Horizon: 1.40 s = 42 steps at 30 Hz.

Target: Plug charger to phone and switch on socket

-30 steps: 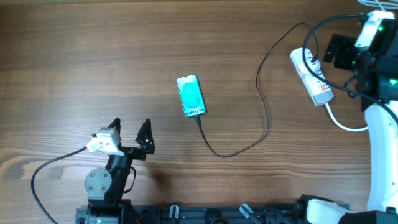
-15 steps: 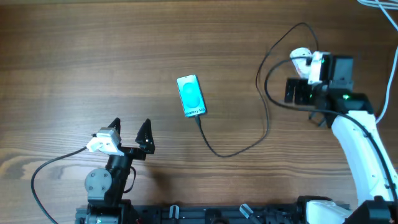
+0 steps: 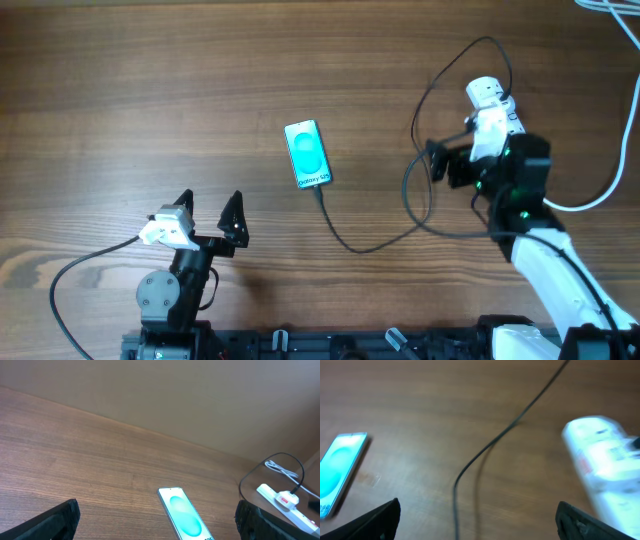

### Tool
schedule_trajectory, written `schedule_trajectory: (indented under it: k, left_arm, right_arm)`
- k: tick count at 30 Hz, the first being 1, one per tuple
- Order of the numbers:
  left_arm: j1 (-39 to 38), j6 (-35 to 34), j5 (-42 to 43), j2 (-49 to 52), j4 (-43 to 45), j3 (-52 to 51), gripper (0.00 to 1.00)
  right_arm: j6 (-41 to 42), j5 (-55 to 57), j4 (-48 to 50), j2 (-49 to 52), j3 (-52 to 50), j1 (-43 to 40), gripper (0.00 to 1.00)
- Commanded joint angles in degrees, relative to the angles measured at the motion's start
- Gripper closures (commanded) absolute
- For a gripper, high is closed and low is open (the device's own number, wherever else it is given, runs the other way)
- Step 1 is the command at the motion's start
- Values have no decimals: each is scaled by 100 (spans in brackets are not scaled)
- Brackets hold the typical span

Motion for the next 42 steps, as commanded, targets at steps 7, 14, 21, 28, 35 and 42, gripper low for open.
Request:
schedule_trajectory:
  k: [7, 14, 21, 28, 35, 42]
  left_arm:
    - [-24, 111, -74, -61, -28, -26, 0]
    - [-24, 111, -74, -61, -28, -26, 0]
    - [-24, 111, -74, -61, -28, -26, 0]
    - [-24, 111, -74, -61, -28, -26, 0]
    - [-24, 111, -76, -61, -28, -26, 0]
    - [-24, 111, -74, -61, -28, -26, 0]
  right_arm:
    - [-291, -208, 522, -125, -704, 39, 0]
    - [-313, -111, 1884, -953, -2103, 37, 0]
    - [-289, 26, 1698, -2124, -2682, 39, 0]
    - [-308, 81, -162, -4098, -2682, 37, 0]
    - [-227, 352, -1128, -5705, -2682, 39, 0]
    - [-142, 485, -1147, -6712, -2680, 39, 0]
